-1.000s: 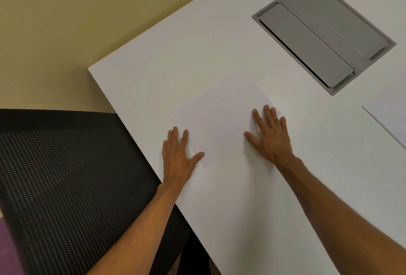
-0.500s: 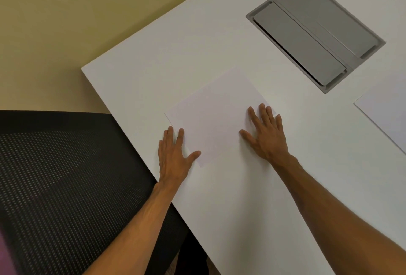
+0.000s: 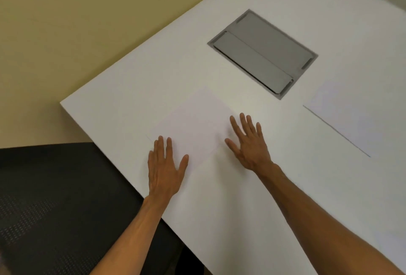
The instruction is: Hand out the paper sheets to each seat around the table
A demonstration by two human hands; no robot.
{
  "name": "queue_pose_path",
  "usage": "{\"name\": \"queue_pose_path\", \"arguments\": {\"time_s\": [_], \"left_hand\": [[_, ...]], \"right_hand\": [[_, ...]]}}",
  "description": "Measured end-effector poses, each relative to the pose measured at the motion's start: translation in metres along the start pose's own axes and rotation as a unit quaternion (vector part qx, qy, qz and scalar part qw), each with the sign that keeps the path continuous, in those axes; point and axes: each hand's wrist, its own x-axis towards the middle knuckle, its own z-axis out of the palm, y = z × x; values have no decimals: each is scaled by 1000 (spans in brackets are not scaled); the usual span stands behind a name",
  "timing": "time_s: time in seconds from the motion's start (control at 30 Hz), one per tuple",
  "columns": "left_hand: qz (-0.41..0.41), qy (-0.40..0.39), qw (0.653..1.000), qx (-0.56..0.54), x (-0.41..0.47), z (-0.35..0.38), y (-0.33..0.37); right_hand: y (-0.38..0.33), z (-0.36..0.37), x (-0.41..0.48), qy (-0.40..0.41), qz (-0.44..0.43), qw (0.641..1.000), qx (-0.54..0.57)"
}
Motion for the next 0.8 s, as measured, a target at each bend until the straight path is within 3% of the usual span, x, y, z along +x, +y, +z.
{"name": "queue_pose_path", "arguments": {"time_s": [0.2,0.5,0.8], "left_hand": [[118,13,992,34,-3,-19,52],[216,1,973,81,-32,-36,133],[375,-39,922,86,-88,-38,228]], "right_hand": [[-2,-34,-39,28,22,999,-31],[9,-82,-116,93,117,988,-22],[30,-121,-243,173,229,958,3]]}}
